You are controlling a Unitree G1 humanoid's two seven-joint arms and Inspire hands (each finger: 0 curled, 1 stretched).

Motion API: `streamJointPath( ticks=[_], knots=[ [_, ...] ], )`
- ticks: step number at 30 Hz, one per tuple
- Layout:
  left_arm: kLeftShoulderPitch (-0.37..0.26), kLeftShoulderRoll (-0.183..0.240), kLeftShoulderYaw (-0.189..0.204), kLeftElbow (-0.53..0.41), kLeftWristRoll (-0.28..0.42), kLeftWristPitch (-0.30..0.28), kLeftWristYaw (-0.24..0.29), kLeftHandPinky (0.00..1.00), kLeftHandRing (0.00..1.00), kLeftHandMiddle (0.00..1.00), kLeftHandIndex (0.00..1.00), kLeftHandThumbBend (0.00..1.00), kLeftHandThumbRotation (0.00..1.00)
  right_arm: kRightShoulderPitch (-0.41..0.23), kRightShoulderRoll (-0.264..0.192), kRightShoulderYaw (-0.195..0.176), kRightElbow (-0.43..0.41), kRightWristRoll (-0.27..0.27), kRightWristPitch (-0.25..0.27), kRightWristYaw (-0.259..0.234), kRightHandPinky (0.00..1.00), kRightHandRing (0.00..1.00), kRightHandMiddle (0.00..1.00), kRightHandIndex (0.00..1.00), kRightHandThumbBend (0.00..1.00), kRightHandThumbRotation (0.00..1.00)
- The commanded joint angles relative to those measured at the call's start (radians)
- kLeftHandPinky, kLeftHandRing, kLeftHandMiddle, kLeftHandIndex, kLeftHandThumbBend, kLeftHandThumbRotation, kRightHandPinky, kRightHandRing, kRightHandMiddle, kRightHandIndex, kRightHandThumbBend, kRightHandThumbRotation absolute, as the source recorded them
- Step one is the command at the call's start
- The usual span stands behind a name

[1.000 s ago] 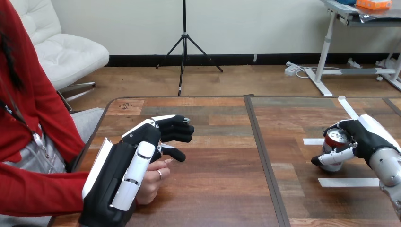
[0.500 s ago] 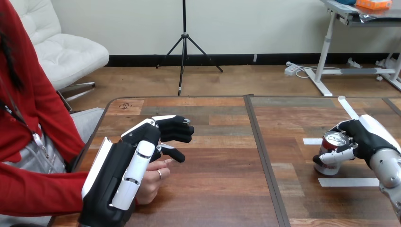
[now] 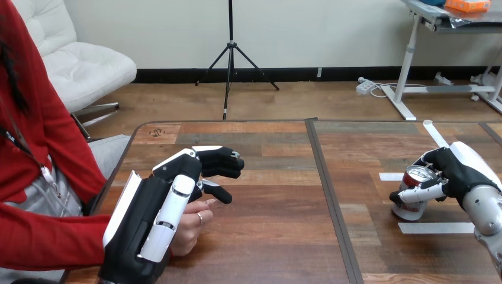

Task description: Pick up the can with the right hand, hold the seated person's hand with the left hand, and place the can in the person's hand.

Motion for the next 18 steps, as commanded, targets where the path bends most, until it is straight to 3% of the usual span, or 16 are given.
streamJointPath(
  ticks=[1, 18],
  knots=[
    [-0.066, 0.003, 0.005, 0.003, -0.003, -0.030, -0.006, 0.51, 0.68, 0.67, 0.64, 0.32, 1.00, -0.038, 0.005, -0.013, -0.008, 0.021, -0.022, -0.023, 0.40, 0.43, 0.49, 0.49, 0.74, 0.00],
    [-0.066, -0.003, 0.002, 0.001, 0.003, -0.027, -0.001, 0.50, 0.68, 0.66, 0.62, 0.34, 1.00, -0.038, -0.003, -0.002, -0.018, 0.014, -0.045, -0.028, 0.37, 0.41, 0.47, 0.47, 0.77, 0.00]
  ],
)
